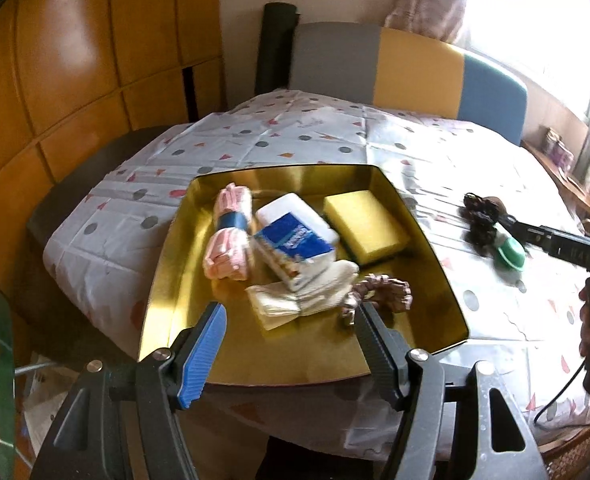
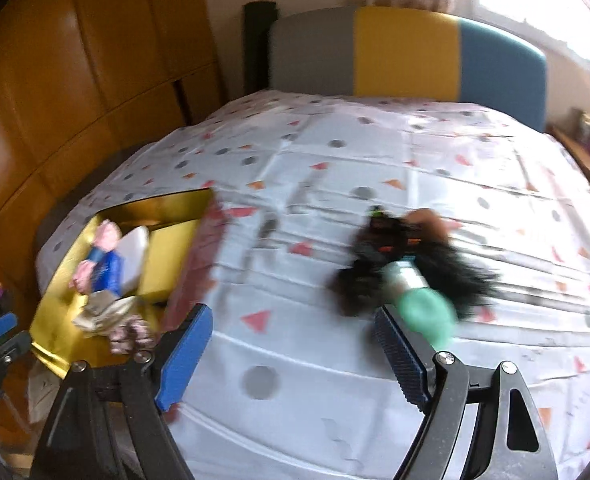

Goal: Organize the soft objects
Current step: 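Reach the left tool down and grasp the green bottle with white cap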

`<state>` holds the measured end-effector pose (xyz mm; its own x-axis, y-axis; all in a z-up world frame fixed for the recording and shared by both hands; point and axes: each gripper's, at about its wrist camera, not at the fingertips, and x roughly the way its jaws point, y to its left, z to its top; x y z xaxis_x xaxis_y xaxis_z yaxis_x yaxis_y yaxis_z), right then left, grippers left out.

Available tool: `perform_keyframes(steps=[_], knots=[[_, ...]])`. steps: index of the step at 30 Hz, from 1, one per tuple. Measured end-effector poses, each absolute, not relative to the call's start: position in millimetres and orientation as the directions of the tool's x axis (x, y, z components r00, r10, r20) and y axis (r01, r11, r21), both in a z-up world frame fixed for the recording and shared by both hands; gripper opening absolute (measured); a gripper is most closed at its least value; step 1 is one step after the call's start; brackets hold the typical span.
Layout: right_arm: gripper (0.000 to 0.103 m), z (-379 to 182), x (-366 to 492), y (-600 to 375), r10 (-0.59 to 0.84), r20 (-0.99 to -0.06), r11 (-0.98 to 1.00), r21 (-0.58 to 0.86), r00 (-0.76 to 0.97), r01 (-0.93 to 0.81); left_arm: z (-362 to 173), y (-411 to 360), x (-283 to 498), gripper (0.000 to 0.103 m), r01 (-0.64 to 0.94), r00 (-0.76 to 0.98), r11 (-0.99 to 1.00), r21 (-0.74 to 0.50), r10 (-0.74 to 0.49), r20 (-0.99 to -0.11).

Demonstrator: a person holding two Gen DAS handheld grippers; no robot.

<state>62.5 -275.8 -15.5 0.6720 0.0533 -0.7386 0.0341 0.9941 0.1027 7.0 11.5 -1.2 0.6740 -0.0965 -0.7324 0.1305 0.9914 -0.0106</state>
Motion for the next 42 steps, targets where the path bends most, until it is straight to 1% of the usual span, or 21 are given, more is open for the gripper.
perform_keyframes(steps=[4, 7, 10, 12, 13, 16, 18, 21, 26, 28, 30, 31, 32, 35, 39, 42], knots=[[0.086, -11.8, 53.9, -322.0, -0.043, -0.727, 0.991, 0.058, 0.685, 0.123, 1.7, -9.5, 7.8, 0.068, 0.183, 0.673, 0.983, 0.012, -0.116, -0.730], [0.087, -16.5, 46.8, -365.4, -0.145, -0.724, 0.971, 0.026, 0.674, 0.237, 1.9, -25.8, 9.5, 0.067, 0.219, 0.664, 0.976, 0.016, -0.137, -0.735], [0.087, -28.0, 34.2, -409.8, -0.240, -0.721, 0.927, 0.027, 0.650, 0.373, 3.6, -46.7, 11.7, 0.067, 0.266, 0.654, 0.964, 0.024, -0.162, -0.738], [0.087, -39.6, 22.3, -438.2, -0.271, -0.734, 0.879, 0.074, 0.622, 0.470, 4.7, -62.2, 13.7, 0.067, 0.310, 0.638, 0.951, 0.011, -0.199, -0.744], [0.087, -43.5, 21.5, -451.4, -0.277, -0.763, 0.850, 0.088, 0.584, 0.519, 4.5, -67.7, 14.8, 0.067, 0.328, 0.628, 0.945, 0.001, -0.217, -0.747], [0.087, -40.8, 10.9, -481.9, -0.269, -0.752, 0.774, 0.203, 0.602, 0.600, 1.4, -90.5, 19.7, 0.067, 0.376, 0.587, 0.926, -0.035, -0.267, -0.765], [0.088, -42.8, 5.5, -493.9, -0.255, -0.760, 0.729, 0.256, 0.598, 0.635, -2.2, -109.0, 23.8, 0.067, 0.408, 0.557, 0.912, -0.054, -0.295, -0.776], [0.088, -45.7, 1.1, -501.3, -0.223, -0.762, 0.691, 0.317, 0.608, 0.650, -9.0, -137.9, 33.0, 0.067, 0.456, 0.487, 0.885, -0.096, -0.338, -0.805], [0.089, -45.2, -0.5, -494.8, -0.204, -0.758, 0.698, 0.331, 0.619, 0.635, -20.1, -191.3, 52.4, 0.067, 0.508, 0.430, 0.855, -0.106, -0.359, -0.828], [0.090, -45.5, -0.1, -493.0, -0.193, -0.757, 0.702, 0.338, 0.624, 0.627, -25.5, -206.8, 61.9, 0.065, 0.503, 0.416, 0.856, -0.117, -0.358, -0.836], [0.090, -45.4, -0.2, -492.3, -0.182, -0.759, 0.702, 0.345, 0.625, 0.623, -34.1, -224.0, 74.8, 0.063, 0.486, 0.367, 0.857, -0.170, -0.376, -0.851], [0.090, -45.7, -0.1, -492.8, -0.177, -0.760, 0.701, 0.349, 0.625, 0.622, -37.6, -230.3, 79.4, 0.058, 0.479, 0.341, 0.855, -0.201, -0.392, -0.854], [0.090, -45.9, -0.1, -493.2, -0.171, -0.761, 0.698, 0.355, 0.626, 0.622, -41.7, -238.1, 84.3, 0.058, 0.470, 0.319, 0.852, -0.232, -0.409, -0.855], [0.091, -47.0, -0.2, -495.7, -0.149, -0.758, 0.689, 0.381, 0.635, 0.617, -53.0, -264.5, 97.7, 0.054, 0.451, 0.289, 0.852, -0.266, -0.421, -0.860], [0.091, -47.9, -0.3, -498.4, -0.121, -0.754, 0.673, 0.416, 0.646, 0.611, -60.8, -294.5, 112.5, 0.054, 0.447, 0.275, 0.845, -0.295, -0.443, -0.853], [0.092, -47.8, -0.3, -498.7, -0.098, -0.744, 0.666, 0.445, 0.661, 0.599, -69.3, -313.8, 129.7, 0.054, 0.419, 0.286, 0.866, -0.274, -0.412, -0.865]])
